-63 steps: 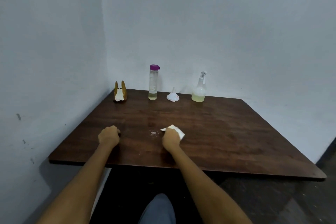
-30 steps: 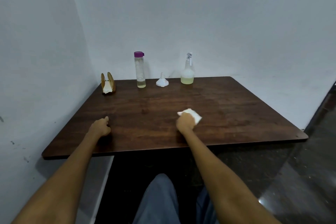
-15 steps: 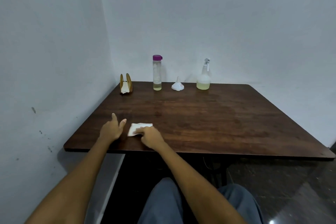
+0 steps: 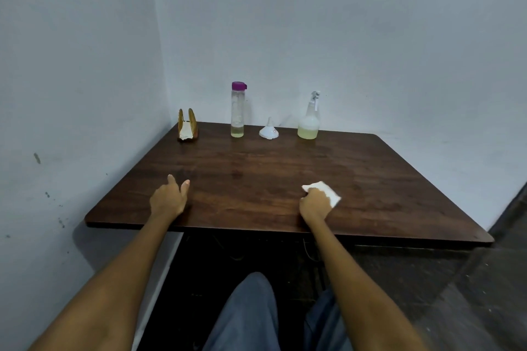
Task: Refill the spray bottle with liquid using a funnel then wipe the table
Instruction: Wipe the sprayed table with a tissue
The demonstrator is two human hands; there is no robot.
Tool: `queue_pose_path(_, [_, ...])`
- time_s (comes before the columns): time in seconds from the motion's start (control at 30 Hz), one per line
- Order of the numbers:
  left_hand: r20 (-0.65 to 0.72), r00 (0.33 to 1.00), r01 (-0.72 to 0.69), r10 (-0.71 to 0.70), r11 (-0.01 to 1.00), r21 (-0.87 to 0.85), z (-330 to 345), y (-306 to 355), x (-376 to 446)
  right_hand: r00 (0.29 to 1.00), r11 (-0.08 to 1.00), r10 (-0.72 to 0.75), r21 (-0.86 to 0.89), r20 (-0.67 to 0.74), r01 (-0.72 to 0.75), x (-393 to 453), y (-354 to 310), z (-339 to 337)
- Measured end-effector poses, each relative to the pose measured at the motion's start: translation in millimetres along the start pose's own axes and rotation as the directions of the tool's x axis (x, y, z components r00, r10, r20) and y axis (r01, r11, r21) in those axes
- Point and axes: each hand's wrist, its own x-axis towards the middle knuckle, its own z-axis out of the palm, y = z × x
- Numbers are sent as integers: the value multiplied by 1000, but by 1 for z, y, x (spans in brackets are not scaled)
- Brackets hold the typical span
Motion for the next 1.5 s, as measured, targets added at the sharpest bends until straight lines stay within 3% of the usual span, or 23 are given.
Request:
queue_pose_path(0.07, [-18, 1000, -14, 13, 999, -31, -4, -3, 5, 989, 991, -129, 39, 70, 126, -17, -39, 14])
queue_pose_path(0.13, [-33, 999, -31, 29, 997, -76, -7, -9, 10, 932, 947, -306, 166, 196, 276, -36, -80, 33])
queue_pose_path(0.3, [-19, 998, 50, -52, 993, -108, -7, -18, 25, 675, 813, -582, 320, 454, 486, -65, -161, 68])
queue_pose_path(0.37, [-24, 998, 64, -66, 995, -82, -6, -16, 36, 632, 795, -601, 289, 490, 533, -56, -178, 79])
queue_pose_path(0.53, [-1, 999, 43, -43, 999, -16, 2, -2, 70, 615, 822, -538, 198, 577, 533, 6, -200, 97])
queue_pose_path(0.8, [-114, 987, 116, -117, 993, -12, 24, 17, 99, 756, 911, -406, 163, 514, 378, 125, -165, 102])
queue_pose_path(1.07, [-152, 975, 162, -162, 987, -12, 28, 29, 108, 906, 981, -177, -10, 384, 196, 196, -53, 63])
queue_pose_path(1.17, [-145, 976, 165, -165, 986, -17, 29, 29, 106, 970, 986, -56, -140, 237, 91, 197, -3, 39])
queue_pose_path(1.23, [-151, 975, 161, -162, 987, -21, 30, 27, 106, 986, 980, 15, -200, 166, 19, 192, 19, 25])
queue_pose_path(1.4, [-159, 978, 128, -136, 990, -57, 29, 26, 109, 965, 953, 174, -282, 198, -114, 188, -4, 18])
queue_pose_path(1.5, [-205, 973, 101, -111, 993, -58, 24, 20, 115, 969, 971, 132, -223, 208, -84, 182, -43, 31])
